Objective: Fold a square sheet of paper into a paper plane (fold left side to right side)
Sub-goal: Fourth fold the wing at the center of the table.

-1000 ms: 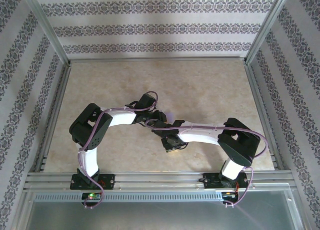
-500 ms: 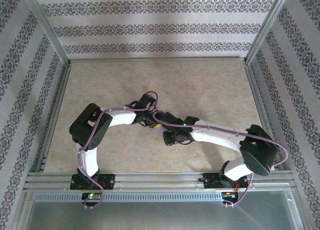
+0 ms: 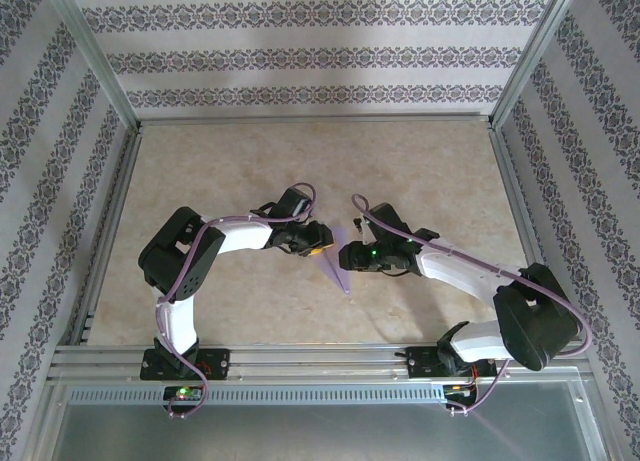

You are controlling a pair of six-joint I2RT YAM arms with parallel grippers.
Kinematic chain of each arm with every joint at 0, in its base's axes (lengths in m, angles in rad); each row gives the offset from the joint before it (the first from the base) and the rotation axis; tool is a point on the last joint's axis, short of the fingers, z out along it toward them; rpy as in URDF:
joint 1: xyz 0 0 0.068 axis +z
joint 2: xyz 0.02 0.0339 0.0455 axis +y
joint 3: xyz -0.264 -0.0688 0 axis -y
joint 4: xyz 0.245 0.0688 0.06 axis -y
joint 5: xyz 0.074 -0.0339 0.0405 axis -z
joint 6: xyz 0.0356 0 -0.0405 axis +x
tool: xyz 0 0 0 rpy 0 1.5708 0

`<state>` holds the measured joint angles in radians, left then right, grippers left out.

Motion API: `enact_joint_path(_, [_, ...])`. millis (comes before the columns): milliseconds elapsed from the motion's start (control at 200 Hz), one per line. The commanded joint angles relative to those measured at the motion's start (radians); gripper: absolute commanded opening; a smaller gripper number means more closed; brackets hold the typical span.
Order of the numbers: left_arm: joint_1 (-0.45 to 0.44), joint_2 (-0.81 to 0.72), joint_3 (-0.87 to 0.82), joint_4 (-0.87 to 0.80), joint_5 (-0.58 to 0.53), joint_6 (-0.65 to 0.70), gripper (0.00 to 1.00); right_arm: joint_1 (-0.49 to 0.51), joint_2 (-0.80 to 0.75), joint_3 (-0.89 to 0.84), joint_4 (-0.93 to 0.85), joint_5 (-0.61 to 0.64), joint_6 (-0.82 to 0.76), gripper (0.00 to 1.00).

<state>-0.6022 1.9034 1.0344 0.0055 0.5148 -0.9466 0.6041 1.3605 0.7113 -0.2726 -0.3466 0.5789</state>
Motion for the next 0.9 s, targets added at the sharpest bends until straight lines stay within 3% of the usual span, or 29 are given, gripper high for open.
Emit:
enact_joint_path(0, [-0.007, 0.004, 0.007, -0.064, -0.032, 0.022, 0.36, -0.003, 0.034, 0.023, 0.062, -0.066, -0.028, 0.44])
enact_joint_path(225, [-0.007, 0.004, 0.005, -0.062, -0.031, 0.020, 0.36, -0.021, 0.121, 0.041, 0.156, -0.080, 0.009, 0.42])
enact_joint_path(710, [-0.007, 0.006, 0.007, -0.060, -0.031, 0.020, 0.36, -0.023, 0.209, 0.053, 0.177, -0.074, 0.026, 0.24])
enact_joint_path(894, [-0.007, 0.004, 0.006, -0.063, -0.032, 0.020, 0.36, -0.024, 0.200, 0.048, 0.157, -0.036, 0.020, 0.06])
